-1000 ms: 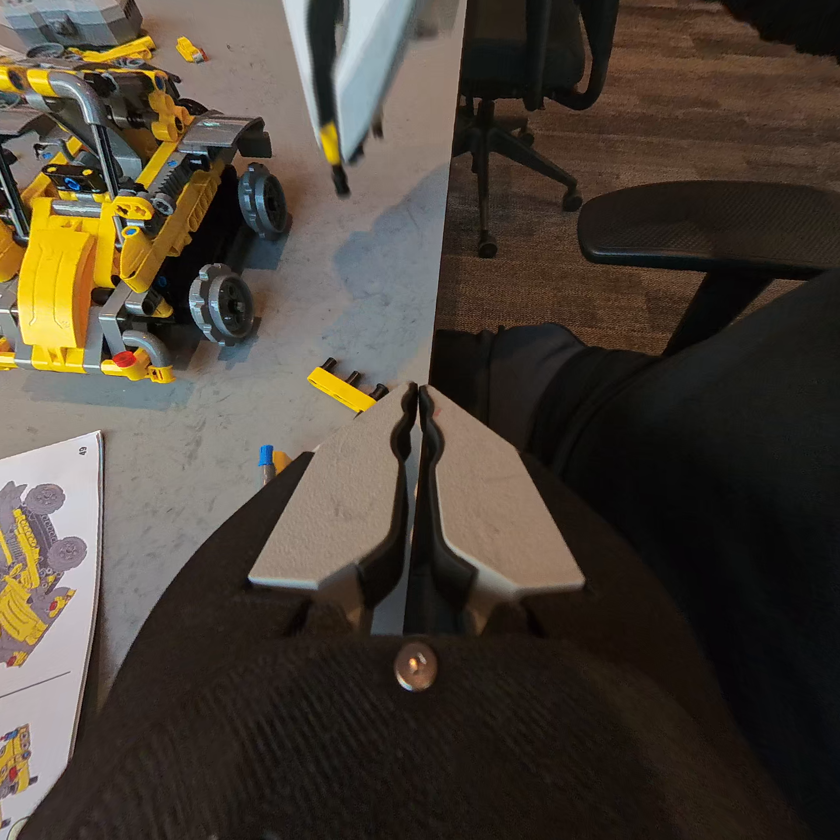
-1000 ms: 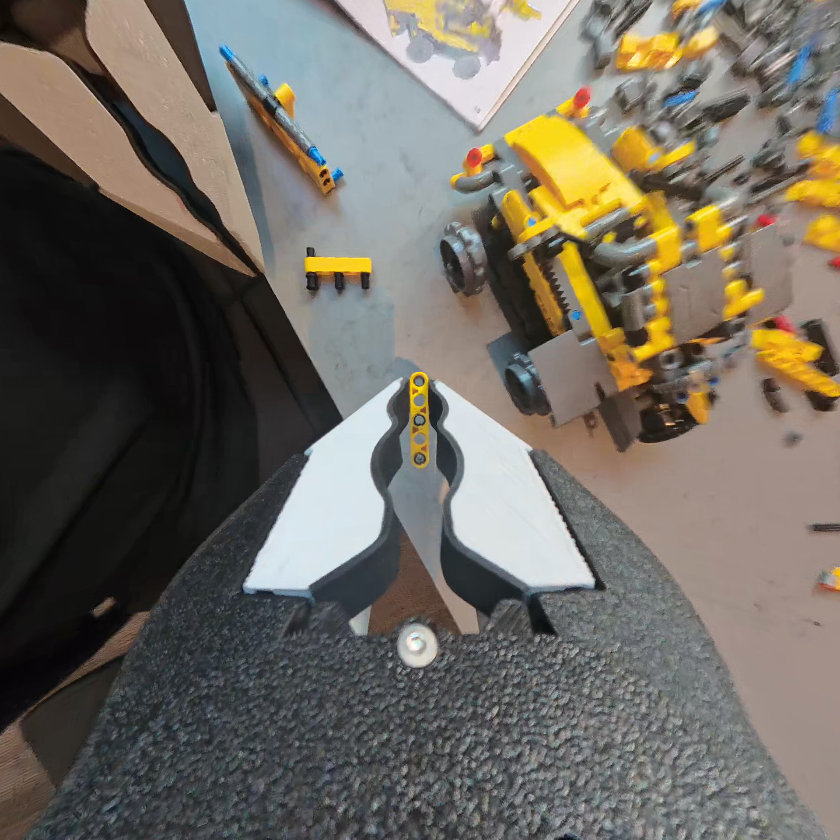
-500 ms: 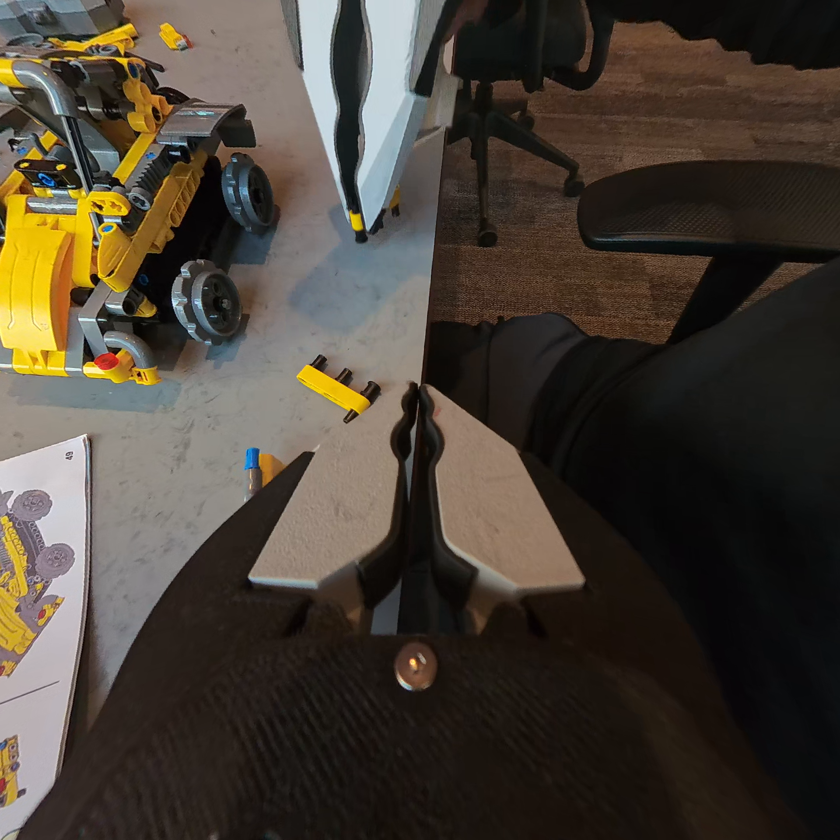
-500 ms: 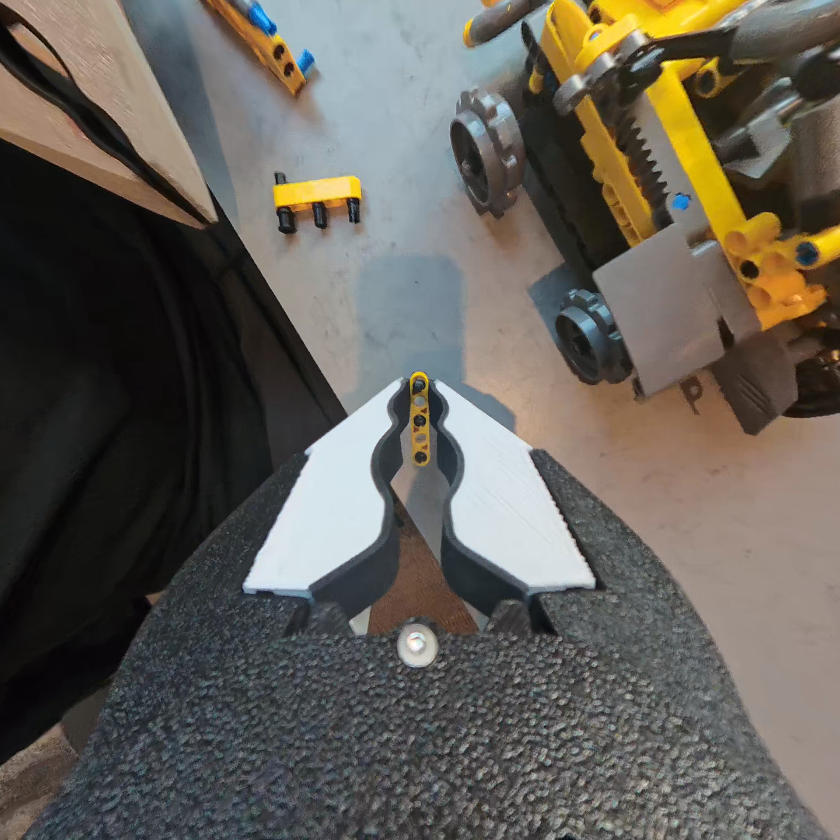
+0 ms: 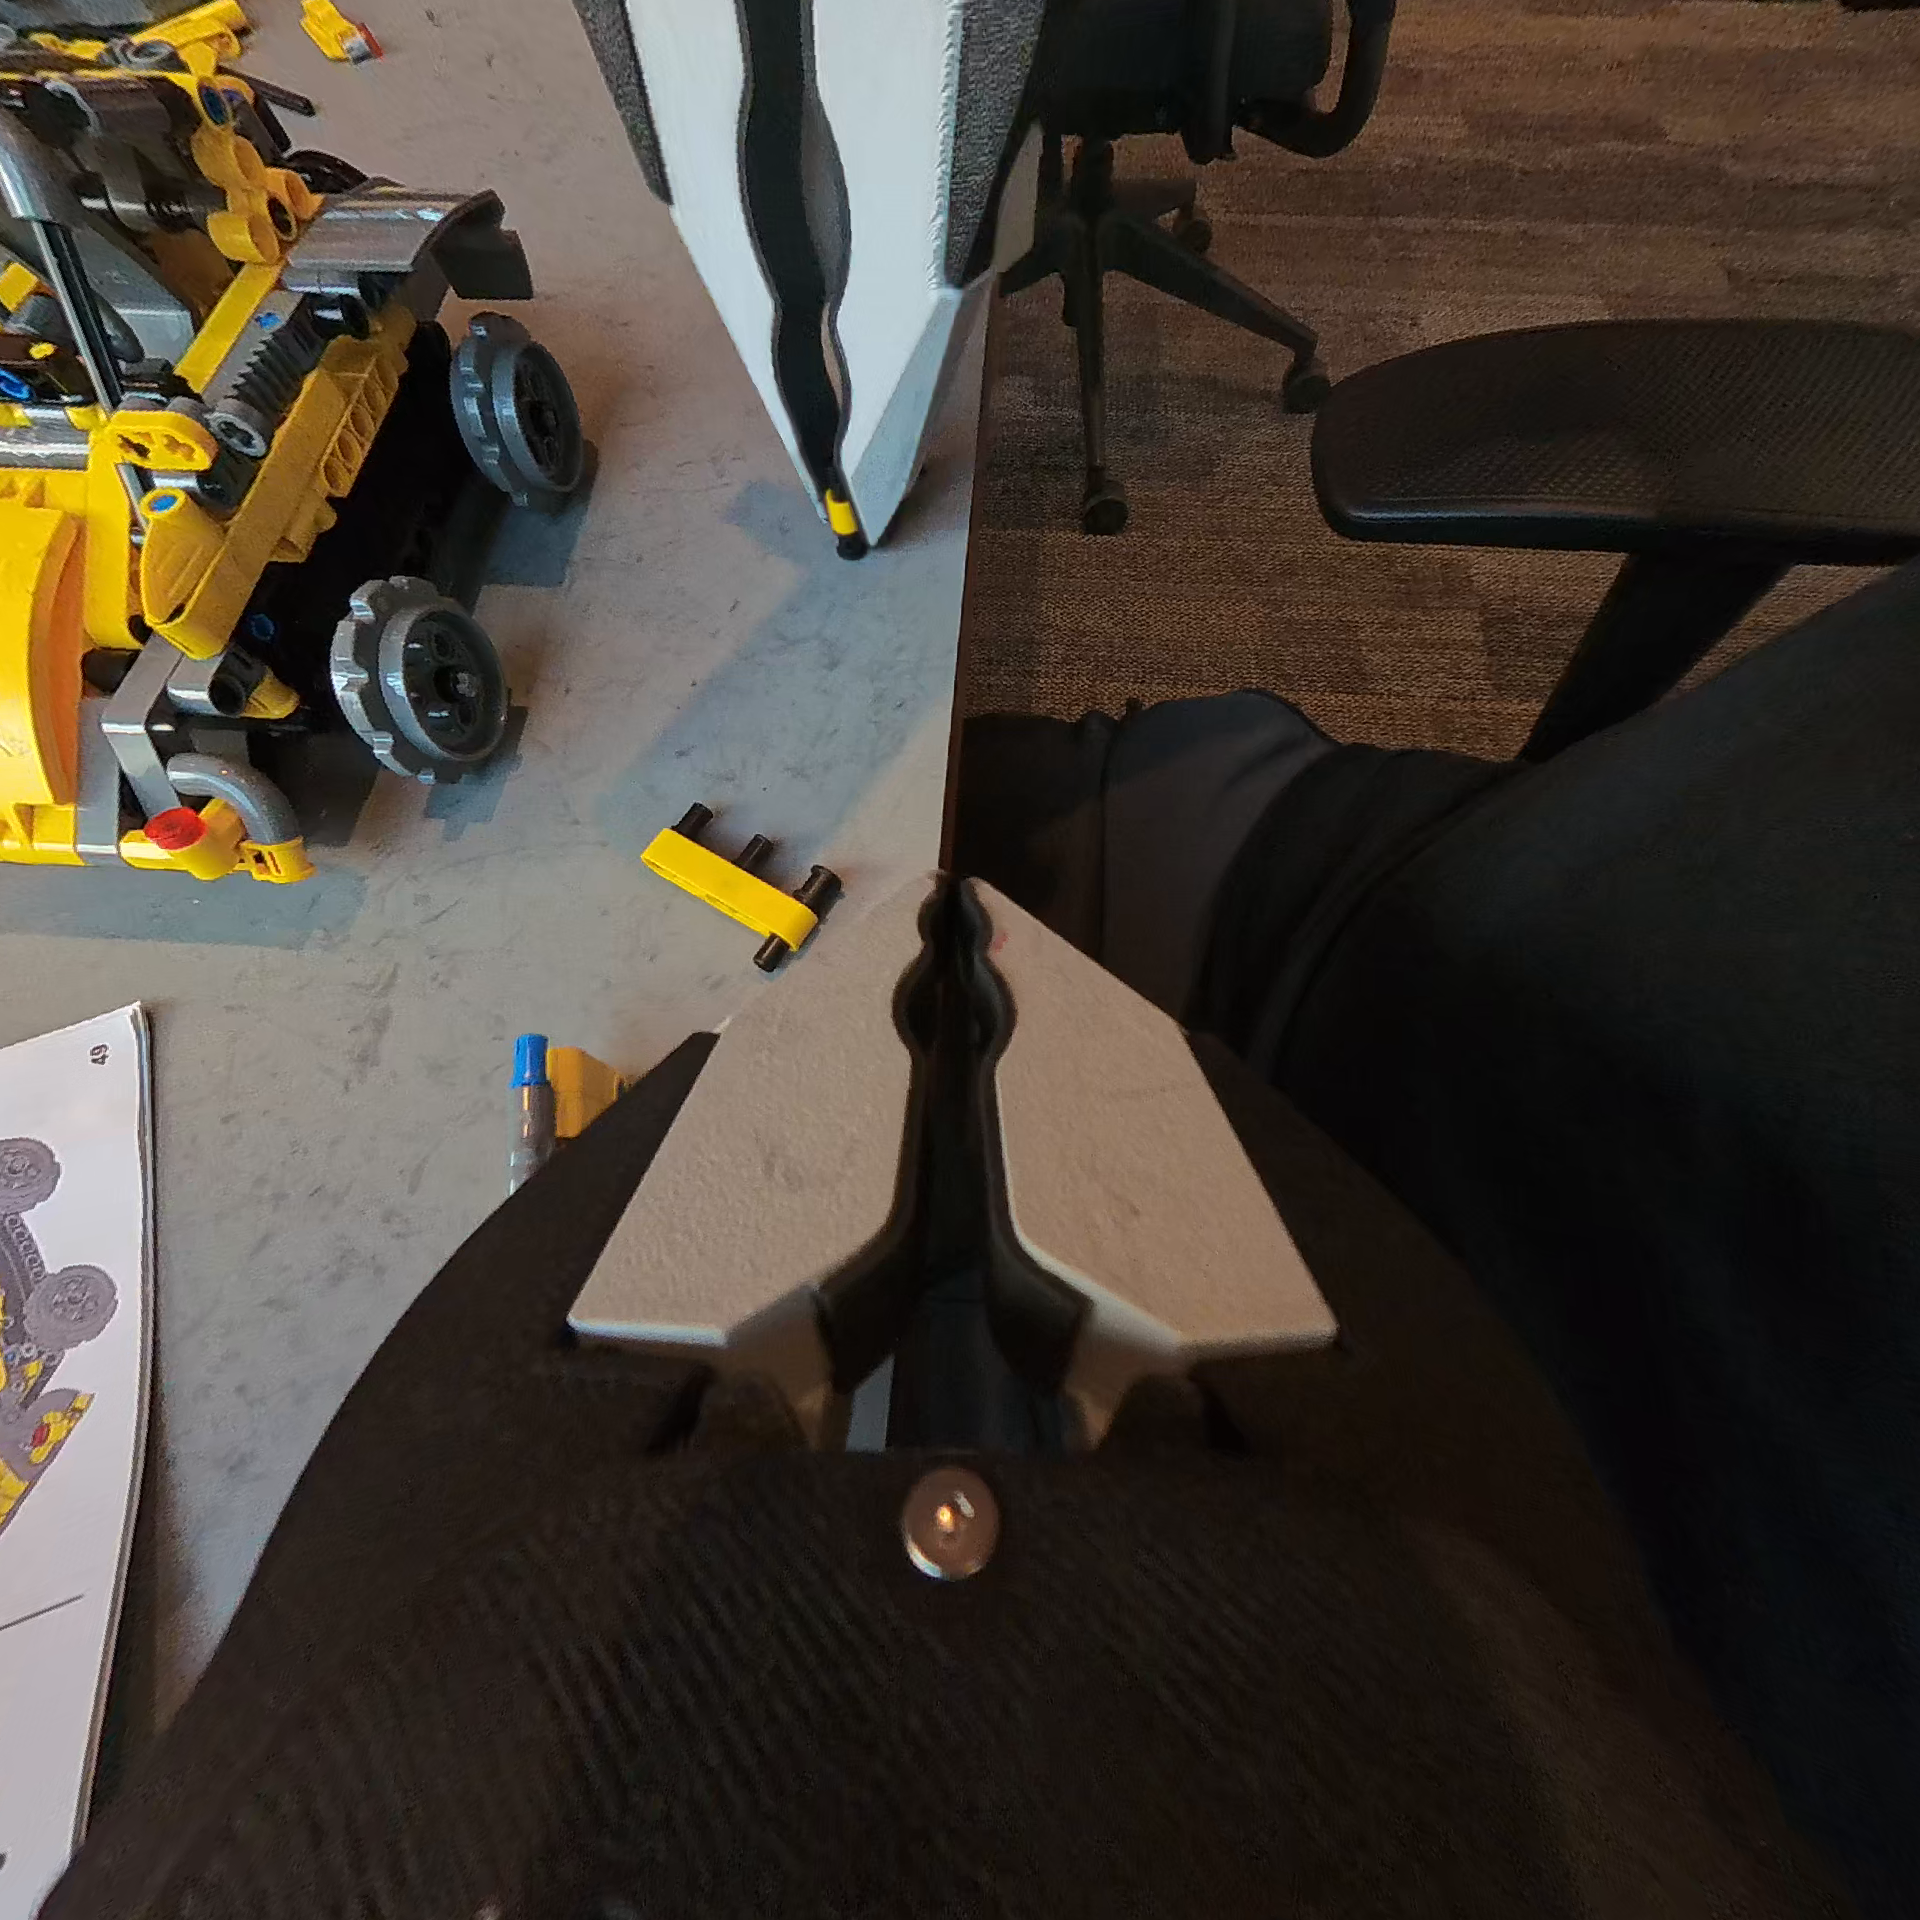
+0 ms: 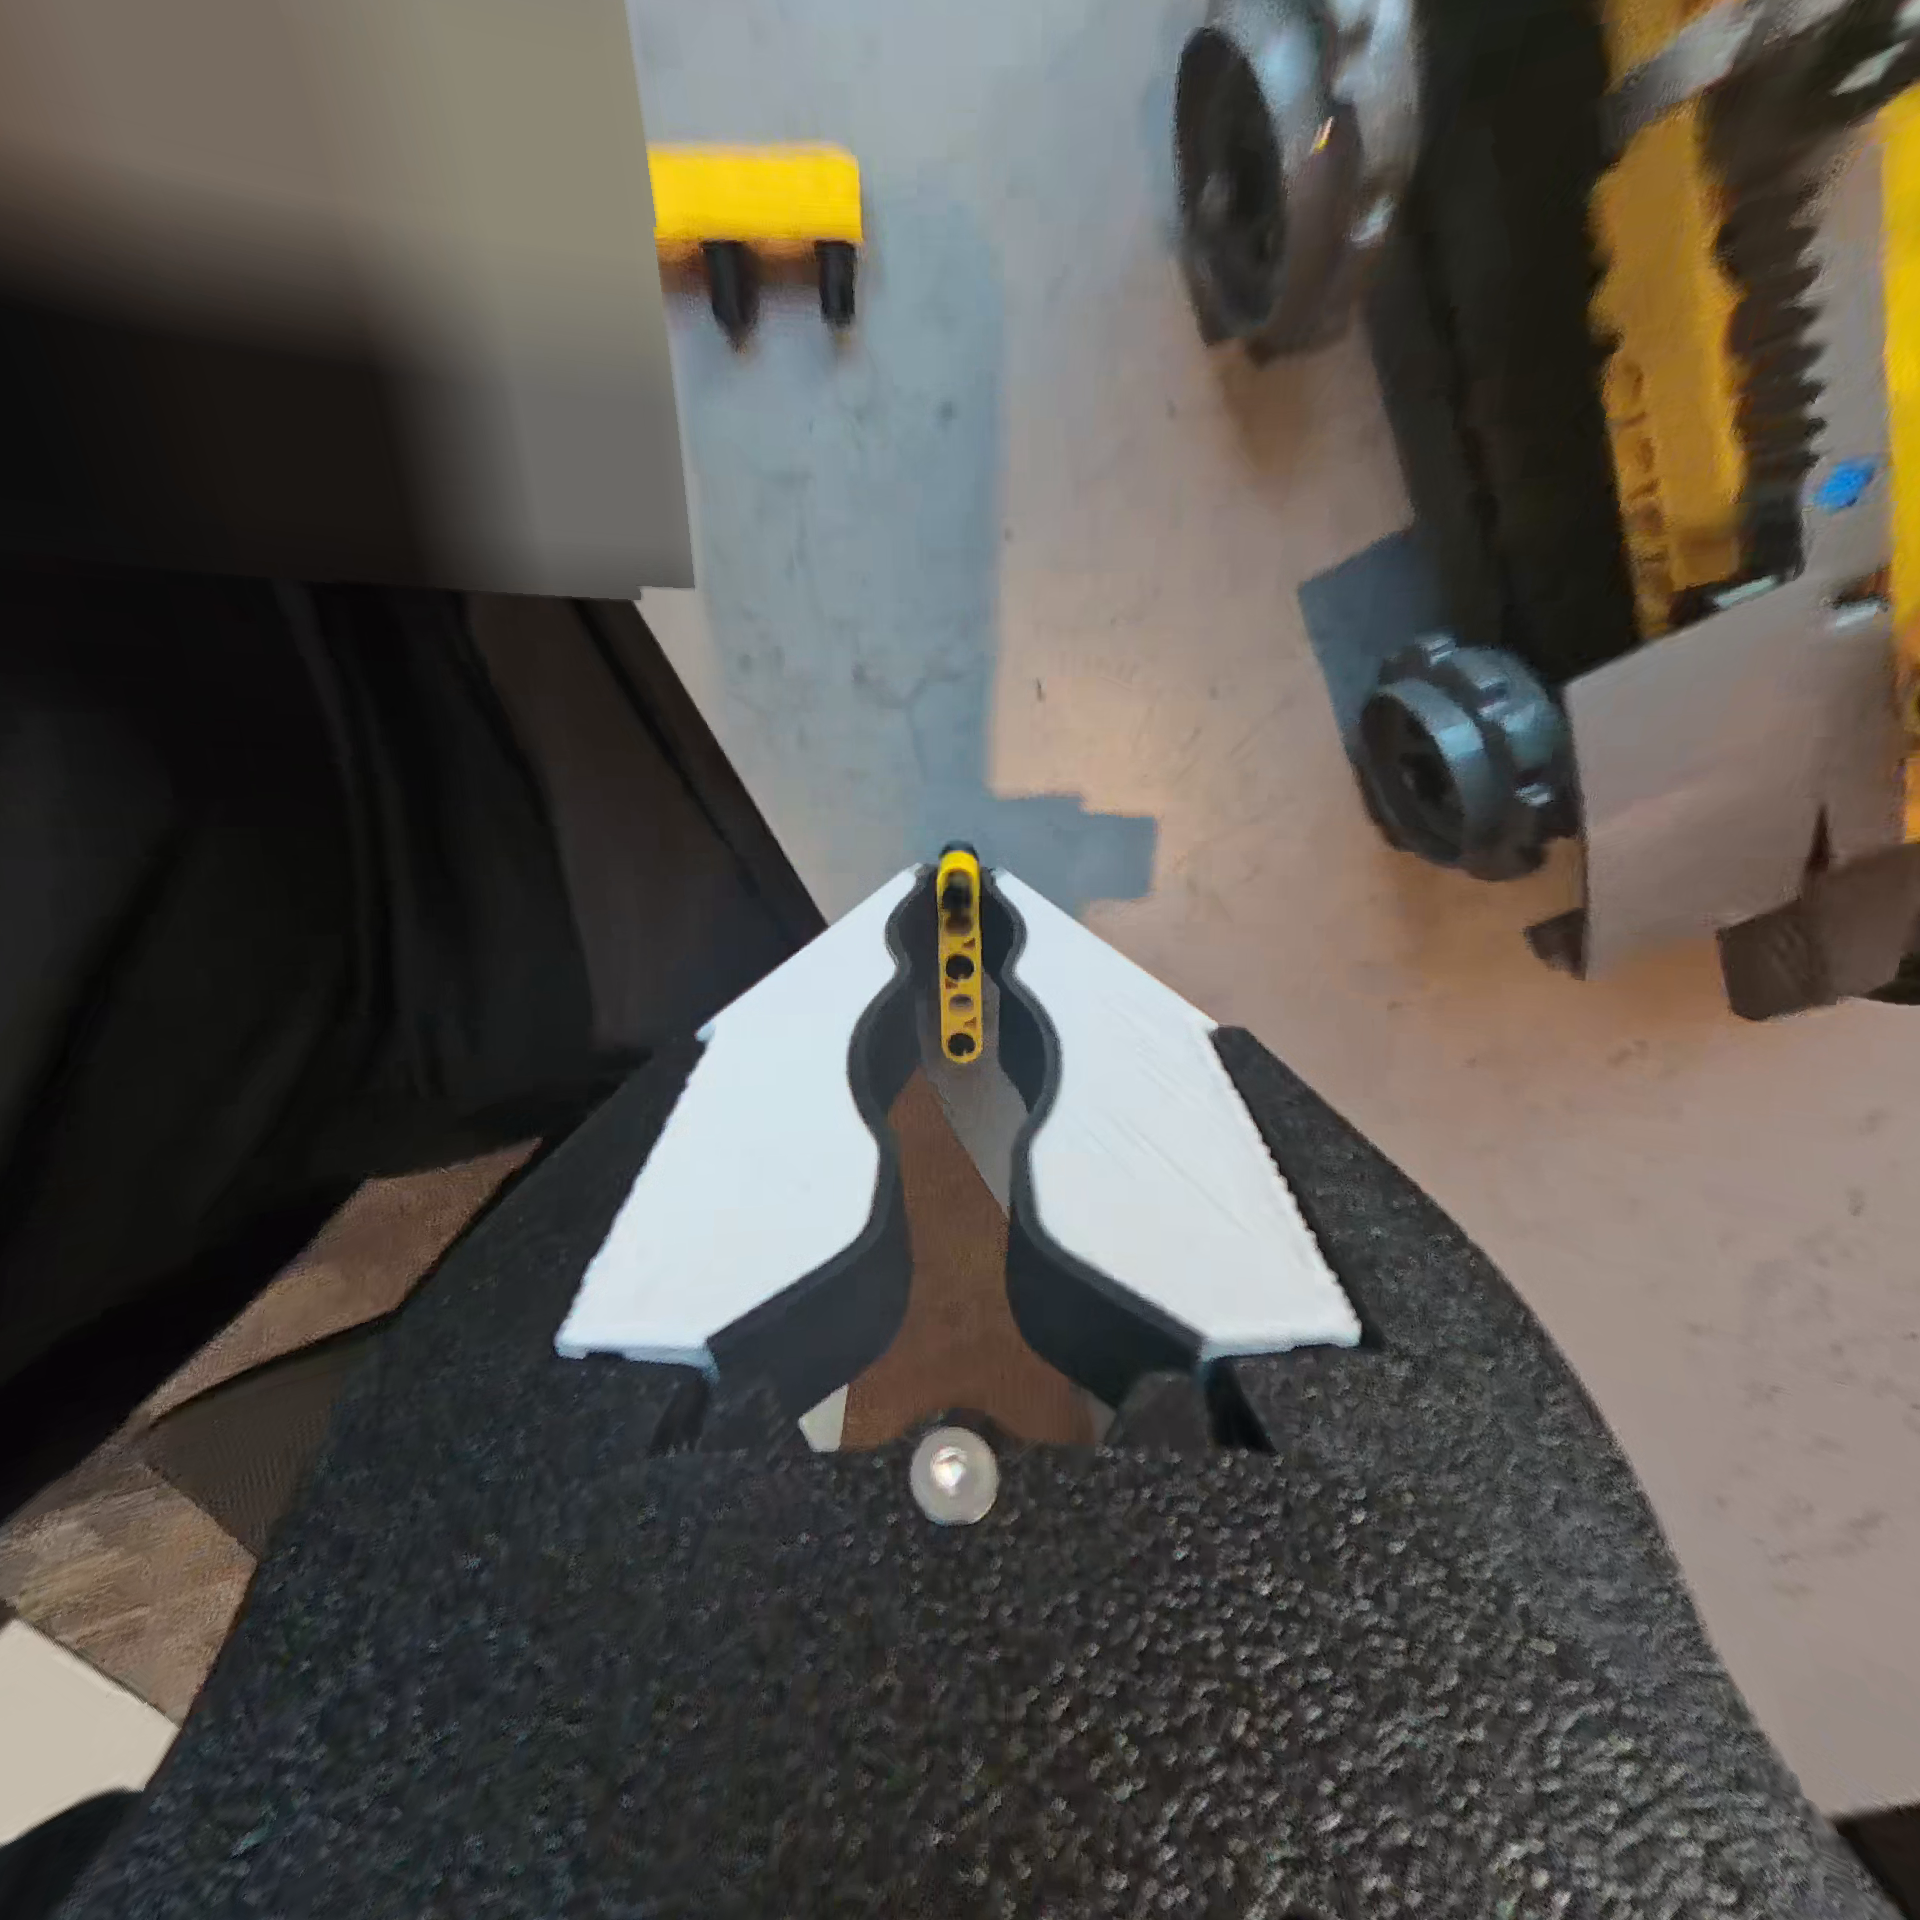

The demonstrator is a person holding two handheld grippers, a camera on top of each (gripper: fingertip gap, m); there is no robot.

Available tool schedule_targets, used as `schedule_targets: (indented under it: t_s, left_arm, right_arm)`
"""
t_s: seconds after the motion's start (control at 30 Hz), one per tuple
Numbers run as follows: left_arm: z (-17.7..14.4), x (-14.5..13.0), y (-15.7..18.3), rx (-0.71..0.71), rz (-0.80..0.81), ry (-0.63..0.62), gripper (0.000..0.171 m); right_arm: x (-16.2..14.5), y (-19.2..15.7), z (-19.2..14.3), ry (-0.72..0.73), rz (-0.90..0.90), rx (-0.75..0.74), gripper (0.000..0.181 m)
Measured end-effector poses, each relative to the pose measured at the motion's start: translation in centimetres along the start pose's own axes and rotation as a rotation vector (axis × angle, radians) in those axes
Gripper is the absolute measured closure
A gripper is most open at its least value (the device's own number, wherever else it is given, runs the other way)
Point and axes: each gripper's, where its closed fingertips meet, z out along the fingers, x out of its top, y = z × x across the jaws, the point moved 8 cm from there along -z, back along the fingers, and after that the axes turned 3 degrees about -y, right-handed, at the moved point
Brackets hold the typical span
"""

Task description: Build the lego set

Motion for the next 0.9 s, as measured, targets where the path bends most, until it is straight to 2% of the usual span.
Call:
schedule_targets:
  t_s: [0.07,0.13,0.23,0.3,0.4,0.5,0.57,0.67,0.77,0.9]
  left_arm:
    - [0.0,0.0,0.1,-0.001,0.004,-0.001,0.171]
    - [0.0,-0.1,0.1,0.000,0.005,0.000,0.171]
    - [0.0,0.0,0.1,-0.006,0.000,0.002,0.171]
    - [0.0,0.1,0.2,0.002,0.009,0.003,0.171]
    - [-0.1,0.3,0.2,0.047,0.024,0.008,0.170]
    - [-0.3,1.0,0.2,0.120,0.063,0.038,0.162]
    - [-0.3,1.5,0.7,0.108,0.081,0.062,0.158]
    - [-0.1,2.0,1.1,0.076,0.026,0.101,0.150]
    - [-0.3,2.4,1.2,0.030,-0.036,0.159,0.147]
    - [-0.8,3.3,1.3,-0.050,-0.113,0.244,0.149]
  right_arm:
    - [0.0,0.1,-0.3,-0.020,-0.007,-0.018,0.174]
    - [0.2,-0.2,-1.2,0.039,-0.008,0.001,0.174]
    - [0.1,0.0,0.3,0.000,0.006,0.013,0.174]
    - [0.2,-0.3,-0.2,0.002,-0.012,0.010,0.174]
    - [1.2,-1.3,-2.4,0.199,-0.005,0.156,0.174]
    - [1.7,-2.1,-3.5,0.383,-0.010,0.309,0.174]
    - [1.9,-2.2,-3.7,0.500,0.029,0.429,0.174]
    - [2.0,-2.5,-4.1,0.660,0.041,0.565,0.174]
    - [2.4,-3.3,-4.3,0.765,0.031,0.656,0.174]
    - [3.0,-4.1,-4.0,0.832,0.020,0.706,0.174]
